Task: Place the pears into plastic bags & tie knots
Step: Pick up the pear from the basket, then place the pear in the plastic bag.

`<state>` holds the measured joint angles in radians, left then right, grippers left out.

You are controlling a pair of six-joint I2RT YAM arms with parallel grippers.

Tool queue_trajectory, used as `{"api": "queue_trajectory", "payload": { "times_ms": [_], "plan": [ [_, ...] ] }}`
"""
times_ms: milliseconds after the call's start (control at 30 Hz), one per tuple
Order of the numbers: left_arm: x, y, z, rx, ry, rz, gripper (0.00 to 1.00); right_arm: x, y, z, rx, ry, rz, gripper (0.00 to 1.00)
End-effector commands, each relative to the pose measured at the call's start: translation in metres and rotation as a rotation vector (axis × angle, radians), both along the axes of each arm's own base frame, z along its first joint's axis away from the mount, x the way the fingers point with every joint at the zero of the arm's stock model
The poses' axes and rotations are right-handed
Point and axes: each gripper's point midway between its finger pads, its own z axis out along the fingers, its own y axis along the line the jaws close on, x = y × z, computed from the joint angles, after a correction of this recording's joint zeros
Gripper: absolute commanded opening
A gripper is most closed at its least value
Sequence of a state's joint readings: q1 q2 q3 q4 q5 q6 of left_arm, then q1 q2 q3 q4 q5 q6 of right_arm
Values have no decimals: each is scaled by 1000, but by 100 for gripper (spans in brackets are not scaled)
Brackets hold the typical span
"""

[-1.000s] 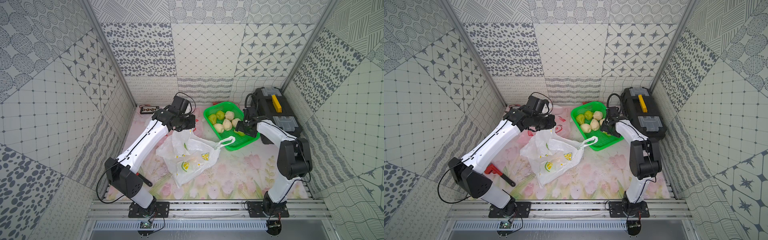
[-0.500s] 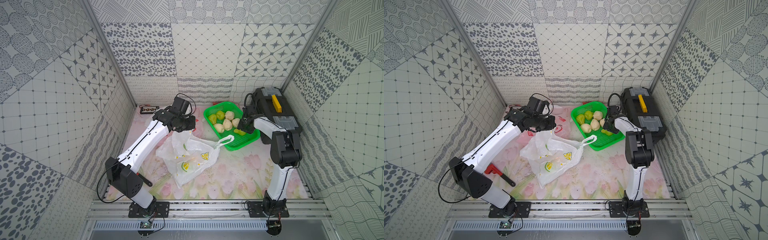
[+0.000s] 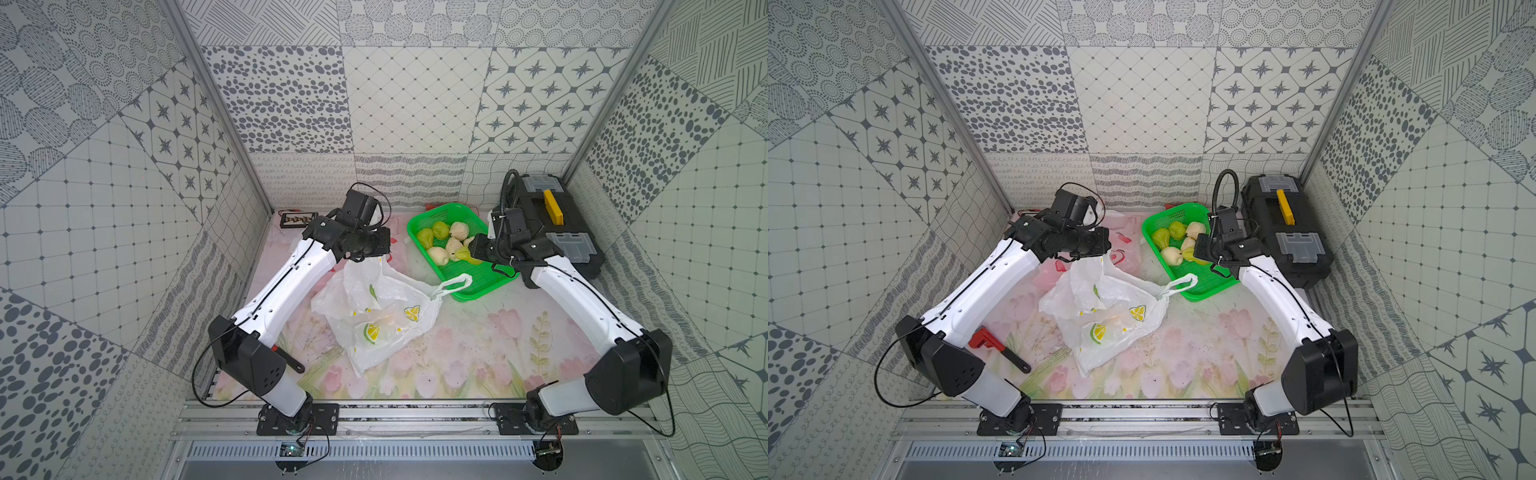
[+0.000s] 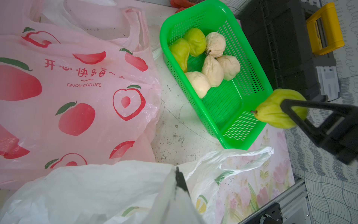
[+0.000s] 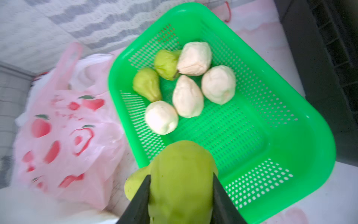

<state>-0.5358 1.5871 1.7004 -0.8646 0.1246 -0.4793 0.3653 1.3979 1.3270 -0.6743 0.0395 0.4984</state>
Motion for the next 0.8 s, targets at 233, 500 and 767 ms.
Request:
{"api": "queue_trajectory", "payload": {
  "times_ms": [233,500,767],
  "plan": [
    [-4,-7,13,-9,-13,-33,0,-68,131,39,286,16,221,26],
    [-8,-12,14,-4,-17,-57,0,-89,203,0,342,140,328,25],
    [-11,-19,13,-32,-20,-71,0,-80,206,-64,463,292,172,30]
  ]
}}
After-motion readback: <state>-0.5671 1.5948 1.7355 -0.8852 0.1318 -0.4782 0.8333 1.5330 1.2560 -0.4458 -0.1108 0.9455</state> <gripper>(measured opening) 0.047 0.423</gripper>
